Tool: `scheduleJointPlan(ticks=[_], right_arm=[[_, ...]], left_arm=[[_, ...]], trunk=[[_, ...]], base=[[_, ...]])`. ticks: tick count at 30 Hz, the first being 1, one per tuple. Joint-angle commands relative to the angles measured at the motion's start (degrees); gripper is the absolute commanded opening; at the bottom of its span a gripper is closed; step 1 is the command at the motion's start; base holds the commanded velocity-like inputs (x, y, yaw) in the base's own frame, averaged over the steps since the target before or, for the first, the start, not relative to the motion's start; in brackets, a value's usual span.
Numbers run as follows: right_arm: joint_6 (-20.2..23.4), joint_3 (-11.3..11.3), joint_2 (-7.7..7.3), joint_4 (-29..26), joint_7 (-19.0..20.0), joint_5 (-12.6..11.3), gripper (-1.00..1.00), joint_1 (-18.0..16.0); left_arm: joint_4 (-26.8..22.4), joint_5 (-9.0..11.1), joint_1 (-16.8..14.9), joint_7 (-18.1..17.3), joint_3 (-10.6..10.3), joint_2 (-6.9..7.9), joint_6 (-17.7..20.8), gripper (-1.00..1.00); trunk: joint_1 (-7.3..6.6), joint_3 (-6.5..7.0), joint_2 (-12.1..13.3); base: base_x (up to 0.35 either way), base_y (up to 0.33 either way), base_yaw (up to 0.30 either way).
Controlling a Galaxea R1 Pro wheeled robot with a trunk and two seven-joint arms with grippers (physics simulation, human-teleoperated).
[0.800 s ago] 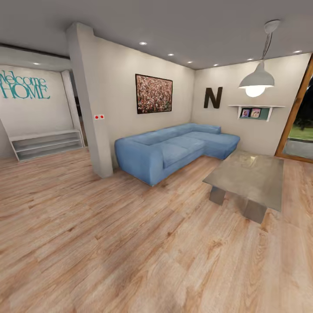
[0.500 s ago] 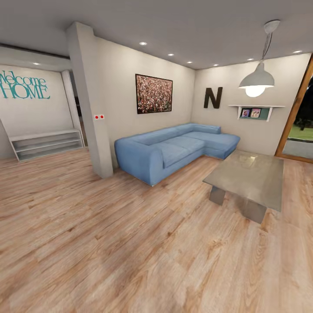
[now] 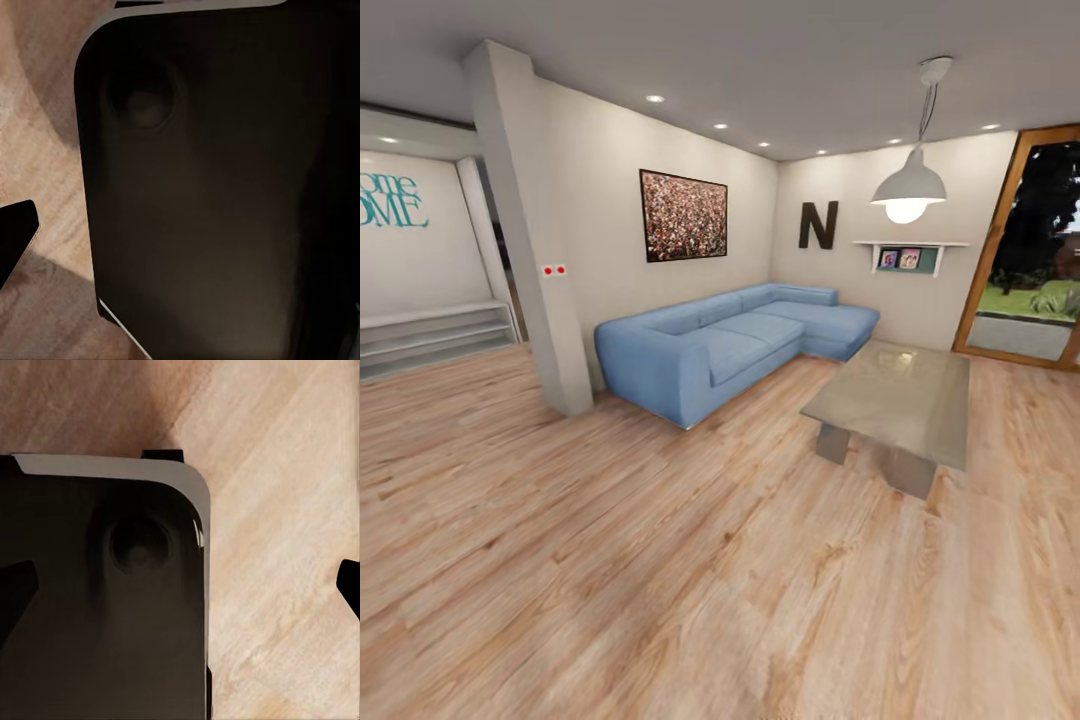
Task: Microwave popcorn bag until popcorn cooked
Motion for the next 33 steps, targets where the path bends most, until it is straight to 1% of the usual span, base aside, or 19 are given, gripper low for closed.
scheduleJointPlan(ticks=[1, 33], right_arm=[[-0.42, -0.05, 0.00, -0.09, 0.03, -0.04, 1.00, 0.03], [-0.56, -0.10, 0.00, -0.09, 0.04, -0.04, 1.00, 0.03]], left_arm=[[-0.01, -0.01, -0.02, 0.00, 0.00, 0.00, -0.02, 1.00], [-0.01, -0.01, -0.02, 0.00, 0.00, 0.00, -0.02, 1.00]], trunk=[[0.00, -0.05, -0.02], [0.00, -0.05, -0.02]], base=[[0.000, 0.000, -0.293], [0.000, 0.000, -0.294]])
